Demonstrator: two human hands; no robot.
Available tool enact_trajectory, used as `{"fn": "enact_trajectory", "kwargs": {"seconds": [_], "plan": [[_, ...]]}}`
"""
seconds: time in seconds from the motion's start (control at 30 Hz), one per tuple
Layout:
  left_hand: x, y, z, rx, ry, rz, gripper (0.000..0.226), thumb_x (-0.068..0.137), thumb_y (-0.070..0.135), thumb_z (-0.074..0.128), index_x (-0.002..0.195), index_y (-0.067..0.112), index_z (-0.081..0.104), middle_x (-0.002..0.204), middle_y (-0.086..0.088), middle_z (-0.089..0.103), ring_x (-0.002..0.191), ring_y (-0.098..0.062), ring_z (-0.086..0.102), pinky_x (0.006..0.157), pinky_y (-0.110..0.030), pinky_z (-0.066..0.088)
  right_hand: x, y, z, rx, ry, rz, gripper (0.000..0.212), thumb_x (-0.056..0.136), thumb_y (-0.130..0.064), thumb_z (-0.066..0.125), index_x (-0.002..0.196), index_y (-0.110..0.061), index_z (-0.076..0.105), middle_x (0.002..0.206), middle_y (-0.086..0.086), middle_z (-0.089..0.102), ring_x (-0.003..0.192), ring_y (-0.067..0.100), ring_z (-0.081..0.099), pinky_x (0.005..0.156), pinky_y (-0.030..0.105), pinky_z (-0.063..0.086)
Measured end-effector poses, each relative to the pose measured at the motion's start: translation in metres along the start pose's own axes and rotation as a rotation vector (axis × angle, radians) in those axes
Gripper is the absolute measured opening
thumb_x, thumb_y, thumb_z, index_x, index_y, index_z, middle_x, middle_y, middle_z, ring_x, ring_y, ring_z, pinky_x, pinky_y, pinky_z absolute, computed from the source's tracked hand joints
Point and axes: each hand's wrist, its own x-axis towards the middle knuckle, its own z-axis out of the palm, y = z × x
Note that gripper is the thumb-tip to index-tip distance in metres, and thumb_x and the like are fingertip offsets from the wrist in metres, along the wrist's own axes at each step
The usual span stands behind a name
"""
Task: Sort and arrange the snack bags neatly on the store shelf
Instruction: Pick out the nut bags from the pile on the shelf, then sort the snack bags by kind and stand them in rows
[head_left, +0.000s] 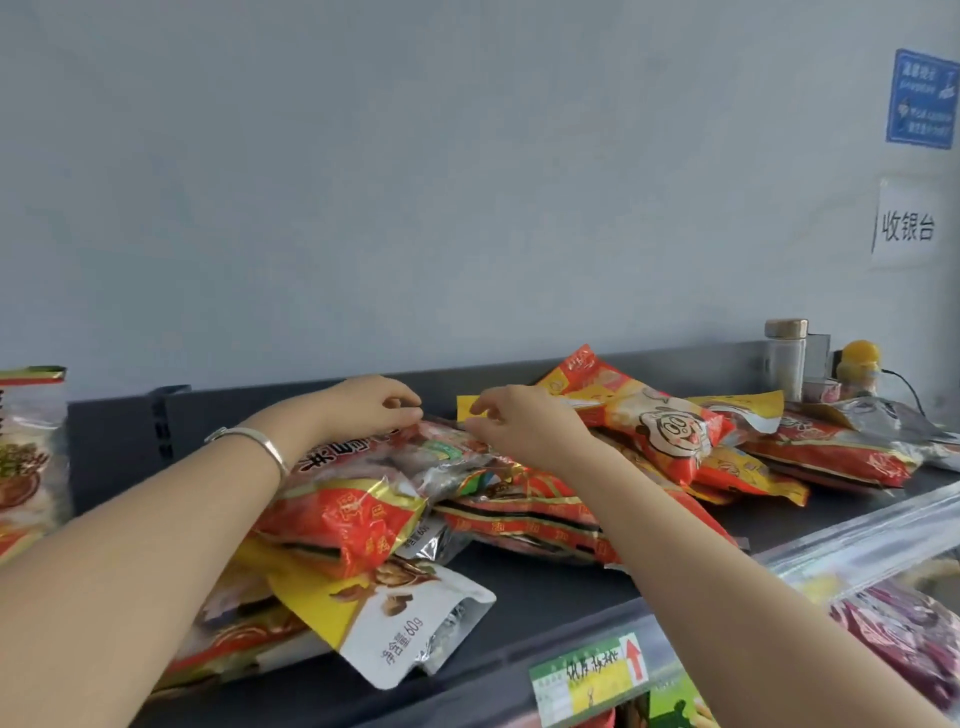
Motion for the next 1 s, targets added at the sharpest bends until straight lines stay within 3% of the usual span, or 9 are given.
{"fn": "enact_trajectory", "kwargs": {"seconds": [0.23, 0.37, 0.47, 0.6, 0.7, 0.77, 0.83, 0.93, 1.0], "plan": [[-0.031, -0.034, 0.001, -0.022, -0.053, -0.184, 0.052, 0.095, 0.048, 0.042, 0.136, 0.018, 0.046, 0.142, -0.001, 0.045, 0.128, -0.020, 0.043, 0.107, -0.034, 0.033, -0.003, 0.003, 0.014, -0.013, -0.071, 0.242, 0.034, 0.092, -0.052, 0.044, 0.095, -0.020, 0.056, 0.091, 0.000, 0.059, 0.090, 0.026, 0.060, 0.077, 0.039, 0.052], [-0.048, -0.056, 0.007, -0.209, -0.106, -0.337, 0.079, 0.082, 0.075, 0.034, 0.133, 0.017, 0.049, 0.135, -0.006, 0.053, 0.121, -0.026, 0.052, 0.105, -0.040, 0.038, -0.005, -0.006, 0.012, 0.095, -0.044, 0.379, 0.048, 0.092, -0.046, 0.052, 0.121, -0.009, 0.056, 0.112, 0.009, 0.062, 0.100, 0.027, 0.058, 0.083, 0.037, 0.049], [-0.052, -0.071, 0.018, -0.236, -0.070, -0.378, 0.097, 0.066, 0.091, 0.023, 0.140, 0.030, 0.039, 0.143, -0.004, 0.046, 0.128, -0.028, 0.045, 0.109, -0.047, 0.032, -0.005, -0.022, 0.018, 0.430, 0.076, 0.474, 0.063, 0.089, -0.033, 0.061, 0.144, -0.014, 0.037, 0.136, 0.013, 0.049, 0.117, 0.030, 0.053, 0.091, 0.039, 0.047], [-0.071, -0.066, 0.021, -0.166, 0.014, -0.439, 0.080, 0.084, 0.076, 0.009, 0.149, 0.030, 0.019, 0.151, -0.007, 0.034, 0.135, -0.033, 0.035, 0.111, -0.045, 0.028, -0.004, -0.044, 0.025, 1.100, 0.430, 0.659, 0.071, 0.082, -0.022, 0.071, 0.142, -0.017, 0.033, 0.127, 0.016, 0.051, 0.092, 0.029, 0.062, 0.082, 0.042, 0.058], [-0.083, -0.065, 0.023, -0.171, 0.042, -0.443, 0.084, 0.080, 0.079, 0.002, 0.149, 0.031, 0.011, 0.151, -0.010, 0.033, 0.134, -0.035, 0.036, 0.109, -0.047, 0.030, -0.008, -0.069, 0.027, 1.493, 0.289, 0.820, 0.058, 0.079, -0.029, 0.076, 0.126, -0.009, 0.048, 0.122, 0.015, 0.060, 0.100, 0.032, 0.064, 0.086, 0.048, 0.055], [-0.086, -0.067, 0.026, -0.157, 0.061, -0.459, 0.096, 0.067, 0.086, -0.004, 0.148, 0.035, 0.011, 0.149, -0.012, 0.035, 0.132, -0.038, 0.038, 0.107, -0.053, 0.030, -0.020, -0.098, 0.033, 1.508, 0.022, 0.826, 0.060, 0.073, -0.034, 0.080, 0.121, -0.009, 0.053, 0.119, 0.018, 0.065, 0.100, 0.039, 0.067, 0.081, 0.052, 0.056], [-0.088, -0.065, 0.029, -0.179, 0.106, -0.477, 0.095, 0.067, 0.085, -0.004, 0.147, 0.037, 0.014, 0.148, -0.015, 0.034, 0.130, -0.041, 0.037, 0.106, -0.057, 0.028, -0.027, -0.120, 0.042, 1.413, -0.050, 0.806, 0.068, 0.071, -0.028, 0.083, 0.125, -0.009, 0.047, 0.112, 0.017, 0.067, 0.091, 0.034, 0.069, 0.068, 0.044, 0.058], [-0.097, -0.067, 0.026, -0.361, 0.160, -0.423, 0.088, 0.071, 0.082, 0.004, 0.146, 0.037, 0.020, 0.147, -0.014, 0.034, 0.131, -0.041, 0.035, 0.107, -0.058, 0.026, -0.031, -0.135, 0.048, 1.279, 0.175, 0.760, 0.056, 0.083, -0.006, 0.072, 0.130, -0.007, 0.041, 0.090, 0.014, 0.062, 0.072, 0.022, 0.063, 0.053, 0.028, 0.052], [-0.105, -0.073, 0.019, -0.488, 0.186, -0.341, 0.088, 0.070, 0.082, 0.014, 0.143, 0.035, 0.027, 0.143, -0.008, 0.042, 0.128, -0.036, 0.041, 0.106, -0.056, 0.031, -0.035, -0.139, 0.044, 1.303, 0.303, 0.745, 0.050, 0.085, 0.003, 0.065, 0.129, -0.008, 0.044, 0.095, 0.015, 0.063, 0.072, 0.024, 0.063, 0.051, 0.029, 0.052]]}}
